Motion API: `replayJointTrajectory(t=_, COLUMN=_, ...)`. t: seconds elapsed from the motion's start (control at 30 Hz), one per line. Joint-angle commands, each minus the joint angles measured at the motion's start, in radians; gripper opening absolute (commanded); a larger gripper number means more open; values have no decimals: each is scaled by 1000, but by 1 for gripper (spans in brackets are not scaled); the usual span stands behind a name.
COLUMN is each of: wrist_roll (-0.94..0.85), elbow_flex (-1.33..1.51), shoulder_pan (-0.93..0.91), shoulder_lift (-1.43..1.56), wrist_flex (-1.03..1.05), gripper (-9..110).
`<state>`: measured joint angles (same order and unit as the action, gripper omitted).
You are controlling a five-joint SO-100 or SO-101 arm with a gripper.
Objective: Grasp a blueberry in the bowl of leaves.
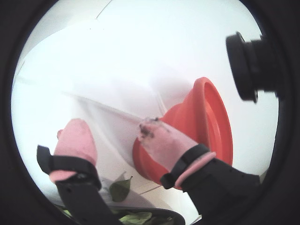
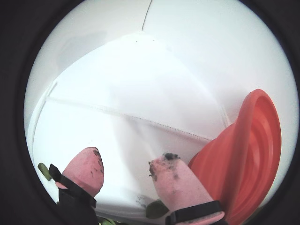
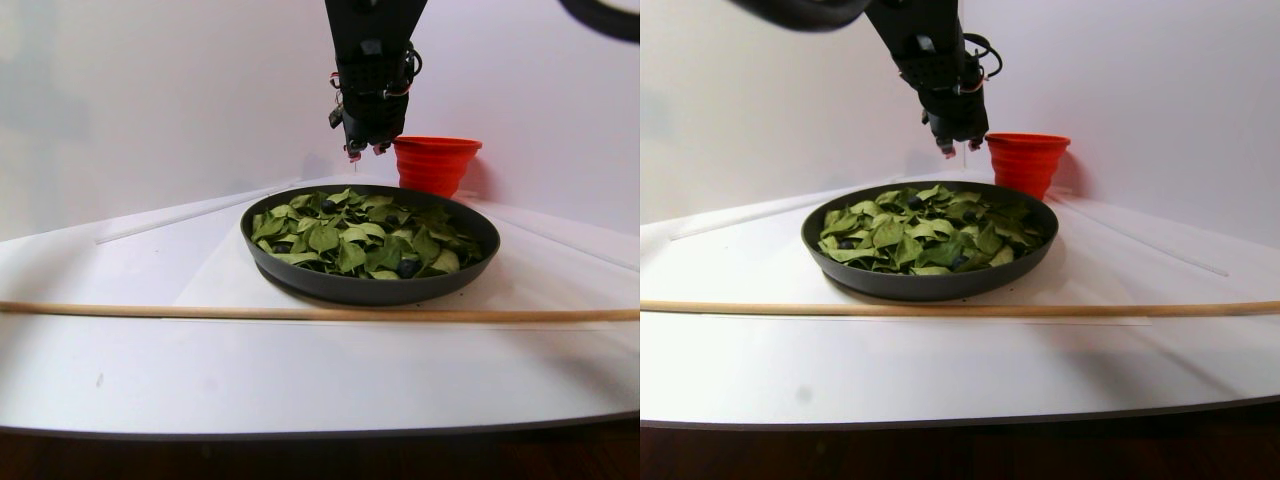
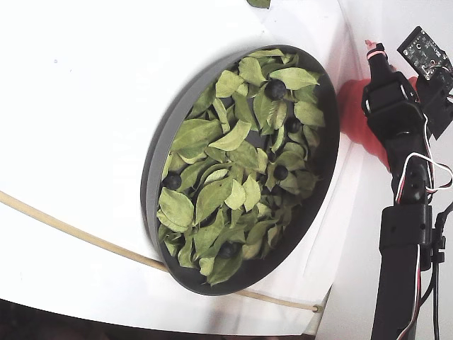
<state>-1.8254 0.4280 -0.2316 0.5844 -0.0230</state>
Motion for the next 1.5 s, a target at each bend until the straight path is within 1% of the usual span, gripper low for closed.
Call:
replayJointTrajectory(t=0.0, wrist_roll=0, elbow_flex=-89, shoulder_pan=-8, shoulder_lift=52, wrist_flex=0, gripper=19)
replayJointTrajectory(t=0.7, wrist_roll=-5, elbow_flex=-2, shoulder_pan=-14, shoulder_lift=103, wrist_flex=-2, gripper=20)
replayJointTrajectory(t=1.0, wrist_roll=-14, elbow_flex=239, shoulder_pan=-6, shoulder_lift=247, wrist_flex=-92, gripper=20)
replayJointTrajectory(t=1.47, wrist_roll=-11, elbow_flex=302, shoulder_pan=-12, shoulder_lift=328, wrist_flex=-94, gripper=20)
